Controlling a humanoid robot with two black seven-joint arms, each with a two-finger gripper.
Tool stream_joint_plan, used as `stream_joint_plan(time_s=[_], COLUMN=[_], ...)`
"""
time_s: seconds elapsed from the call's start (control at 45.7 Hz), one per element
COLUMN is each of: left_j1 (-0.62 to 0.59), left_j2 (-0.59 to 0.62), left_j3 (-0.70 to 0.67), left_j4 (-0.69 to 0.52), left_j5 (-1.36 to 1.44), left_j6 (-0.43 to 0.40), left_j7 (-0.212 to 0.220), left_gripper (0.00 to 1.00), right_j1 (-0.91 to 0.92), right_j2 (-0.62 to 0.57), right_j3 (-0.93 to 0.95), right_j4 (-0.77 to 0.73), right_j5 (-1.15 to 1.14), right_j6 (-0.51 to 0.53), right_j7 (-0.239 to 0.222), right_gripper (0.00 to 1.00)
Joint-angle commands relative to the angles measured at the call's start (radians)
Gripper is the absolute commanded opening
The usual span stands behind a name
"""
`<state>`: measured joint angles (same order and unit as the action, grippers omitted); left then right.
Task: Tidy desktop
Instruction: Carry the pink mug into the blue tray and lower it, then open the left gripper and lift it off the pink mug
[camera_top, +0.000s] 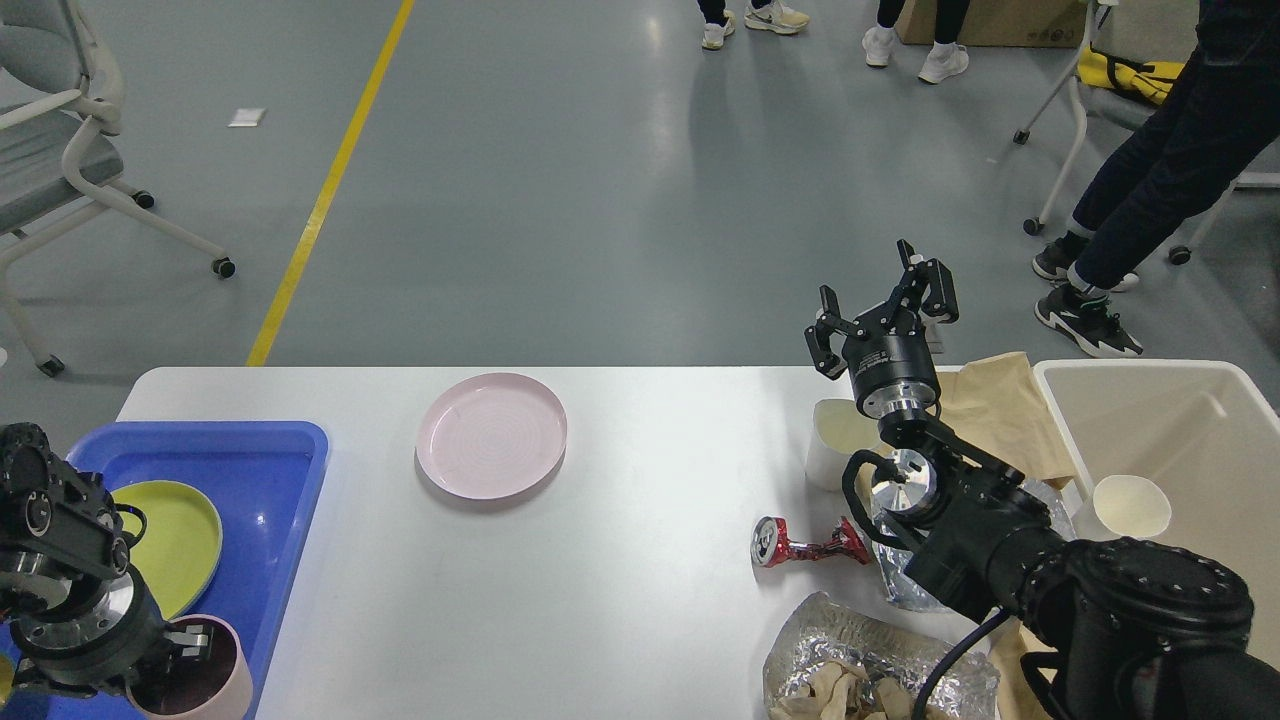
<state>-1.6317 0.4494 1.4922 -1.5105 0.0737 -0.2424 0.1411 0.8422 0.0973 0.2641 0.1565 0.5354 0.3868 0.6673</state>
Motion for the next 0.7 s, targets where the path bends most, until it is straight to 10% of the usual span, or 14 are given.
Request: stream_joint_plan(time_s=[0.0,0.679], left_j1=[0.047,0.067], left_j2=[-0.001,0.003], left_j3=[0.0,0.045], left_j4=[0.032,0.093], left_j5=[0.0,0.0], left_j6=[0.009,0.014], left_j7=[0.0,-0.011], left_gripper=[0.01,0.01], right_j1=[0.0,0.0], right_j2=[-0.001,-0.001], right_j3=[0.0,0.0], right_j4=[0.0,0.0], right_j5=[0.0,0.0], right_j6=[0.0,0.0], right_j7=[0.0,0.0], right_gripper=[1.0,1.0])
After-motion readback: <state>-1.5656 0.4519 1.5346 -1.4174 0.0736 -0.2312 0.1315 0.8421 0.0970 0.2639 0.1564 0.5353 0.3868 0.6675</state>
